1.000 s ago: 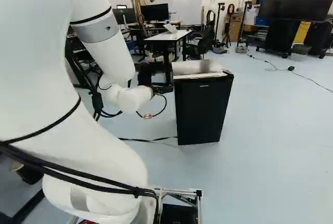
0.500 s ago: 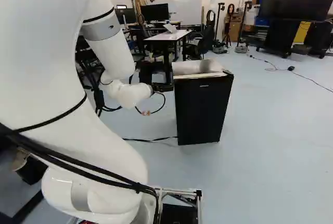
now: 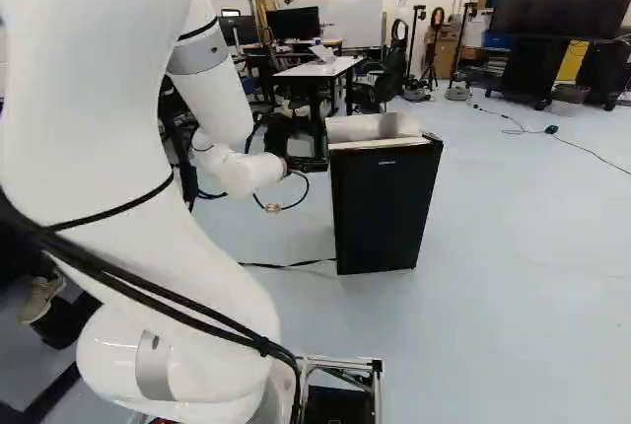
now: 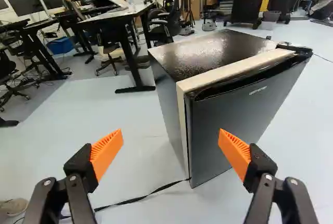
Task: Open the fridge door
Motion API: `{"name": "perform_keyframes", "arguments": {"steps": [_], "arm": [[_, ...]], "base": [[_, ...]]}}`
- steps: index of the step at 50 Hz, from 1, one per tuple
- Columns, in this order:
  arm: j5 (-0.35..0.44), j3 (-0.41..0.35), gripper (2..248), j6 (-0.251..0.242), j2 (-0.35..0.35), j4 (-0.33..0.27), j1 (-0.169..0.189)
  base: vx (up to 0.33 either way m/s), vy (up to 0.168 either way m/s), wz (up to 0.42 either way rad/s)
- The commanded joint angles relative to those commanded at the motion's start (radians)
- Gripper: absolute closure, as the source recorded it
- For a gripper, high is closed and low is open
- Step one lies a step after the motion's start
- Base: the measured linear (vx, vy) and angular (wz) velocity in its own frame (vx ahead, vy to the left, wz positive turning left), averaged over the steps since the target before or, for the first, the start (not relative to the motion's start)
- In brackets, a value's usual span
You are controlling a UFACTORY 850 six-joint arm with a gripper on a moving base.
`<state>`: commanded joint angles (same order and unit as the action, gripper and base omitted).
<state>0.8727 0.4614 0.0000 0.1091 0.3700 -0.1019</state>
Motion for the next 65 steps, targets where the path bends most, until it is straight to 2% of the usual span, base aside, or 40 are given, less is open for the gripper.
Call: {"name": "perform_keyframes", "arguments": {"steps": [29,65], "arm": [[0.0,0.116,3,0.0,0.103,0.171,-0.043],[0.0,0.129,3,0.0,0.114,0.404,-0.097]], "base": [[0.0,0.0,0.0],[0.0,0.0,0.0]]}}
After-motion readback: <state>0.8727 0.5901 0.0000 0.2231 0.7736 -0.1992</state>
